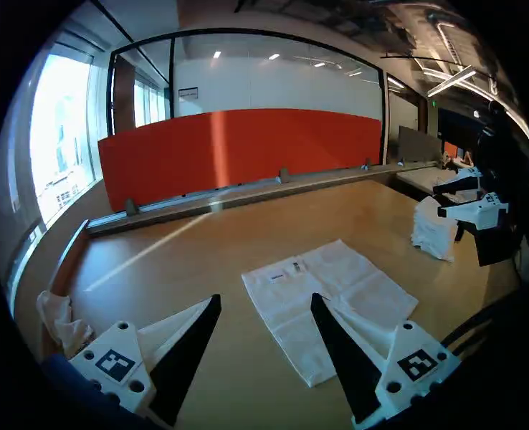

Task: Fold towel

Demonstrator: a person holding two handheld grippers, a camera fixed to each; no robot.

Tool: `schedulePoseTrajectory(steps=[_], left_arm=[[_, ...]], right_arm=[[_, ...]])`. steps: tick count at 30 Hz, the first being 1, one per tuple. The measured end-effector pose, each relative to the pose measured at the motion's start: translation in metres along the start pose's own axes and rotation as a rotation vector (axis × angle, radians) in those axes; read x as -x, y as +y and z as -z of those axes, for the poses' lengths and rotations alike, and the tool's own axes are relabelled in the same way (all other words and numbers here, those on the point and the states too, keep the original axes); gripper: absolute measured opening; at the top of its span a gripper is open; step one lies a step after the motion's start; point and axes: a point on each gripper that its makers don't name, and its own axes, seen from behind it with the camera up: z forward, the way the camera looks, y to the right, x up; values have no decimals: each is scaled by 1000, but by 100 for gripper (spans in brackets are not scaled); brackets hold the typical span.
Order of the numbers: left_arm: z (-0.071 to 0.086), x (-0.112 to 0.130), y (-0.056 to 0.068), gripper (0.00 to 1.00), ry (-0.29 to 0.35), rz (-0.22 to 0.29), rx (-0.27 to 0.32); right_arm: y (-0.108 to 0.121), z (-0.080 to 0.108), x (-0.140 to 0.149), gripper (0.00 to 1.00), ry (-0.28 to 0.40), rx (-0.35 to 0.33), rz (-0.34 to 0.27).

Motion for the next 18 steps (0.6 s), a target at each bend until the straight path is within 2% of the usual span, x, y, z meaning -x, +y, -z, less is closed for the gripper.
schedulePoseTrajectory(steps=[9, 18], left_arm=[[-21, 46, 11, 93, -86, -2, 33], [-37, 90, 28, 93, -176, -39, 74]], right_arm=[[-11, -16, 44, 100, -63, -24, -5], [-23, -33, 91, 100, -145, -51, 11]])
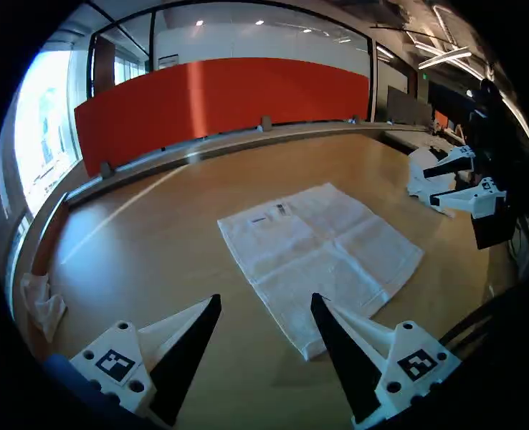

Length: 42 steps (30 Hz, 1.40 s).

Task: Fold towel

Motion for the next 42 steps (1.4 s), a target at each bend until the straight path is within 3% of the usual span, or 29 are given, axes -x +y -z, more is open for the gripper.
schedulePoseTrajectory(steps=[10, 26, 38, 42], left_arm=[[-16, 36, 15, 93, -86, -8, 41], [-22, 73, 44, 93, -179, -24, 105], [-28, 82, 52, 93, -205, -16, 125], [-30, 82, 52, 90, -207, -16, 124]], right_arm=[[-15, -16, 41, 100, -78, -24, -12], [-30, -20, 96, 98, -184, -58, -12], [-33, -23, 114, 86, -222, -86, -12], [-32, -24, 118, 77, -228, -89, -7]])
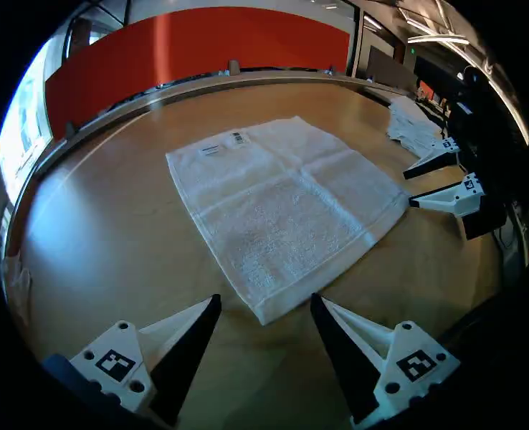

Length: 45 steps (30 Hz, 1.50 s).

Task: Fold towel

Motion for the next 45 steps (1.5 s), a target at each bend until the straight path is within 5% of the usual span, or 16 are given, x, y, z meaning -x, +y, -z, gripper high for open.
schedulePoseTrajectory(steps=[6, 14, 24, 28, 30, 34, 45], left_arm=[[-2, 3, -4, 72, -5, 4, -21], [-1, 3, -5, 69, -8, -8, -36], [0, 4, -9, 54, -17, 15, -65], [2, 5, -9, 49, -23, 7, -64], [2, 5, -9, 34, -27, 7, -66], [2, 5, -11, 23, -26, 22, -81], [3, 7, -10, 13, -30, 61, -89]], right_arm=[[-5, -2, 6, 63, -14, -23, -4], [-11, -1, 6, 50, -12, -49, -26], [-16, -1, 5, 28, -18, -61, -25], [-16, -2, 5, 24, -22, -58, -22], [-16, -3, 5, 23, -24, -57, -23], [-15, -2, 5, 21, -30, -53, -25], [-16, 3, -2, 16, -28, -46, -36]])
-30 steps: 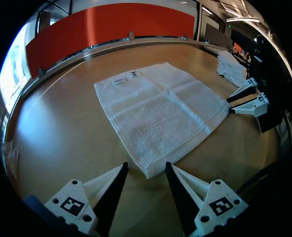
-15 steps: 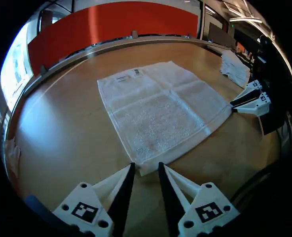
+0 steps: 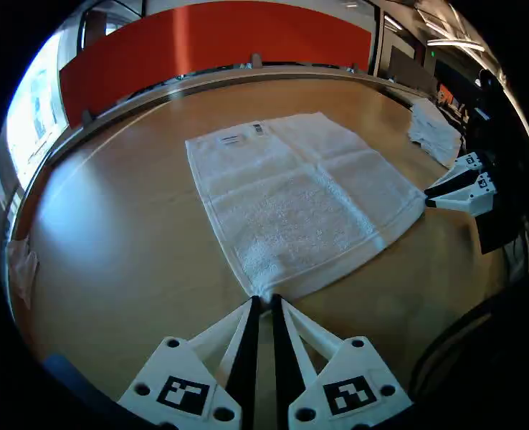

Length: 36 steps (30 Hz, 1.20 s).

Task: Fold towel

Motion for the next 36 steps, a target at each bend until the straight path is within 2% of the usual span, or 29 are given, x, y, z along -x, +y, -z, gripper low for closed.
schedulePoseTrajectory(steps=[5, 11, 15, 25, 36], left_arm=[[1, 1, 2, 13, 0, 20, 8], [1, -1, 5, 13, 0, 21, 13], [0, 0, 5, 13, -2, 25, 12], [0, 1, 5, 13, -3, 26, 14], [0, 1, 5, 13, -2, 31, 10]], right_arm=[[1, 3, -3, 16, 14, 0, -12], [3, 5, -4, 15, 14, -1, -10], [4, 5, 0, 15, -7, -2, -10], [3, 3, 6, 12, -50, -19, 6], [9, 3, 7, 9, -43, -6, 43]])
